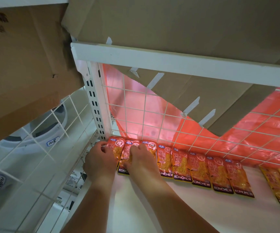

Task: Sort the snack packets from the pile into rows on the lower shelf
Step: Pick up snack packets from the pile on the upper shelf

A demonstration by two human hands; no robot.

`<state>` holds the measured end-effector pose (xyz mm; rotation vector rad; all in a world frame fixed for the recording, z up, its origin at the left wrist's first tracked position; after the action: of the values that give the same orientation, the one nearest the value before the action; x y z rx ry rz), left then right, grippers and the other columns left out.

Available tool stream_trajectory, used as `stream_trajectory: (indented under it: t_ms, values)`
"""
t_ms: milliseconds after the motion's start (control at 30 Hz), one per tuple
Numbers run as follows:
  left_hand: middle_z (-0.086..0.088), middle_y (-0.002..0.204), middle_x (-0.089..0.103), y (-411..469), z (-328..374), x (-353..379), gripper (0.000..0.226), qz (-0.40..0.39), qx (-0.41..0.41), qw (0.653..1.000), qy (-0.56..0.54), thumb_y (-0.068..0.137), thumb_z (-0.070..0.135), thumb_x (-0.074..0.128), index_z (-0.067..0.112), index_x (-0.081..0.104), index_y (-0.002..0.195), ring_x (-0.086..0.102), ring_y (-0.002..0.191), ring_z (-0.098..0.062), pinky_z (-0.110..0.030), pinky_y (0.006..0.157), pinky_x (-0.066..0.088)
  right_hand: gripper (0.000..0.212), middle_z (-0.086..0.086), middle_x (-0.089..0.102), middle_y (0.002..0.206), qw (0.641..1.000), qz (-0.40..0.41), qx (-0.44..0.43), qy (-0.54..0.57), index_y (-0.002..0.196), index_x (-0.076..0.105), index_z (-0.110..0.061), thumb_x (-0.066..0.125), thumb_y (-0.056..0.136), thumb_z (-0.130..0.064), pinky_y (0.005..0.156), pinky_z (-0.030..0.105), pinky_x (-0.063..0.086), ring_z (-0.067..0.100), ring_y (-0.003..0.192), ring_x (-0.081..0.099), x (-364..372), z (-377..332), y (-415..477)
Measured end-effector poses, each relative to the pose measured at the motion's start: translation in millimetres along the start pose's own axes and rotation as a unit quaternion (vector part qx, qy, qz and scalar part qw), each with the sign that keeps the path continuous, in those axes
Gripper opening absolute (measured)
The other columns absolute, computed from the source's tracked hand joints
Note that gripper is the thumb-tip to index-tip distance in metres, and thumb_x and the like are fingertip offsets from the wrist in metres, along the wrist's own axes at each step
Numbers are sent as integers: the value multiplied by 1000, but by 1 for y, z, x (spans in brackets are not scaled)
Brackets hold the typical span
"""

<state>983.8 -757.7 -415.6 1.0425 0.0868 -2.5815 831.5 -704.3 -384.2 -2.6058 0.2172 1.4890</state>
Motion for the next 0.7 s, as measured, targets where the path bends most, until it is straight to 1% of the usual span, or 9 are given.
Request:
stream_trajectory:
  t_ms: [133, 200, 300, 367, 433, 533, 700]
  values:
    - [-1, 105, 74, -2, 2, -1, 26, 5, 12, 1000, 1, 96, 29, 51, 29, 70, 113, 60, 88, -22, -37, 77, 48, 37, 6, 48, 122, 1000, -3, 3, 3, 116, 56, -16, 72, 88, -35, 77, 33, 31, 33, 110, 54, -1, 0, 0]
    - [-1, 104, 74, -3, 3, -3, 27, 5, 14, 1000, -4, 93, 31, 54, 28, 72, 114, 65, 94, -26, -39, 81, 52, 36, 8, 48, 122, 1000, -6, 7, 4, 116, 56, -16, 72, 88, -32, 76, 34, 31, 35, 110, 55, -2, 1, 1]
    - [1, 101, 74, -6, 3, -7, 31, -7, 23, 1000, -9, 91, 37, 55, 28, 72, 115, 68, 94, -25, -42, 83, 57, 35, 8, 49, 121, 1000, -8, 12, 7, 116, 57, -16, 72, 88, -31, 74, 33, 32, 35, 109, 56, -3, 1, 0]
    - [1, 97, 74, -7, 4, -9, 32, -11, 41, 999, 4, 90, 42, 57, 28, 74, 114, 68, 91, -25, -41, 80, 58, 32, 8, 49, 119, 1000, -6, 11, 4, 115, 57, -16, 70, 88, -27, 73, 33, 32, 36, 107, 57, -3, 0, -1]
    - [-1, 93, 73, -9, 5, -10, 34, -13, 62, 997, 45, 89, 48, 58, 29, 75, 113, 68, 87, -26, -39, 77, 57, 29, 9, 49, 118, 1000, -6, 10, -2, 114, 58, -17, 69, 88, -22, 73, 33, 33, 36, 106, 57, -3, -1, -1]
    - [-4, 97, 68, -13, 3, -9, 38, -22, 71, 993, 92, 90, 54, 59, 32, 72, 118, 65, 92, -28, -42, 81, 56, 25, 8, 49, 117, 1000, -8, 4, -11, 110, 58, -16, 69, 88, -19, 72, 34, 35, 35, 105, 58, -2, -1, -2]
    - [-5, 102, 65, -14, -2, -7, 39, -21, 65, 993, 95, 91, 53, 61, 34, 70, 123, 63, 98, -29, -44, 87, 53, 28, 9, 49, 118, 1000, -14, -9, -13, 111, 58, -15, 72, 88, -22, 73, 34, 35, 34, 104, 58, -1, 1, -3]
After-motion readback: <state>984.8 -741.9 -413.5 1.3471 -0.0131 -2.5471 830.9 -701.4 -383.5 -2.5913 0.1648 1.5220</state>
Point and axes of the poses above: each hand's wrist, its own y-axis towards the middle knuckle, its own x-axis out of the palm, z = x × y, the point moved 5 cm from there along y, towards the middle knuckle
